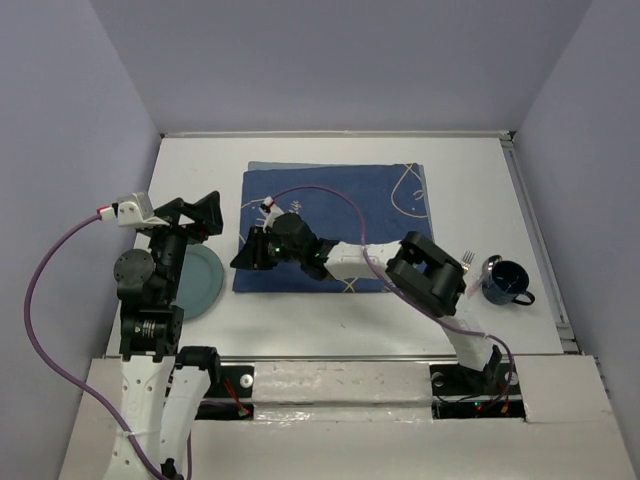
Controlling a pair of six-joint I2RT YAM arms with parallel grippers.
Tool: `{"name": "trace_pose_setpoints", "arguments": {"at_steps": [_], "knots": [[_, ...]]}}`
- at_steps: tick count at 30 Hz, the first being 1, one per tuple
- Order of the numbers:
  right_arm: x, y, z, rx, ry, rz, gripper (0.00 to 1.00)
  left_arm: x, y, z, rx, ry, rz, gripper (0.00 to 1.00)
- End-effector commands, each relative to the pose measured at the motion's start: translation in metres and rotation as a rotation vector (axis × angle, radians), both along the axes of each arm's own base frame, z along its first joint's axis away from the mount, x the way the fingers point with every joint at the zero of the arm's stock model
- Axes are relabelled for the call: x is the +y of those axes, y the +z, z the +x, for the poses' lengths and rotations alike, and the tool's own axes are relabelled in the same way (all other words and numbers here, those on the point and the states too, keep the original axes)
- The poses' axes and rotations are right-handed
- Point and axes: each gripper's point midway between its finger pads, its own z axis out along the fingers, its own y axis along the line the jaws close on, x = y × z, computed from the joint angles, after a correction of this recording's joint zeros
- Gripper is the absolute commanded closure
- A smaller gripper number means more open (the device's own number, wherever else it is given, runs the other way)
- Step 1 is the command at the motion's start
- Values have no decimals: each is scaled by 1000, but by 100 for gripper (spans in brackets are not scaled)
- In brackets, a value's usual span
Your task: Set the dinner table for one person
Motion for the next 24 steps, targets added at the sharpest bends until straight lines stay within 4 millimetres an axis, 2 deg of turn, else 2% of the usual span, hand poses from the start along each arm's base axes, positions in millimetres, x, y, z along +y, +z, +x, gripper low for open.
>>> {"name": "trace_pose_setpoints", "arguments": {"at_steps": [1,2,3,4,5,9,12,20,24], "knots": [[37,13,-1,19,32,78,62,2,13,-3,-55,13,12,1],[40,7,1,30,34,65,62,1,13,-2,-54,8,15,1],[43,-14,4,48,30,25,62,1,14,-3,-59,5,14,1],[45,-23,5,60,25,-2,62,0,13,-3,-57,-1,13,1],[51,-19,10,51,24,4,62,-1,13,-3,-60,-7,14,1],[56,-54,14,78,-4,-86,62,-2,13,-4,-62,-8,11,1],[58,-63,14,92,-5,-94,62,-2,13,-3,-60,-10,10,1],[73,-87,-7,177,103,-82,62,-4,14,-4,-64,-21,9,1],[77,-87,-8,198,111,-70,62,-4,13,-4,-63,-20,8,1]]}}
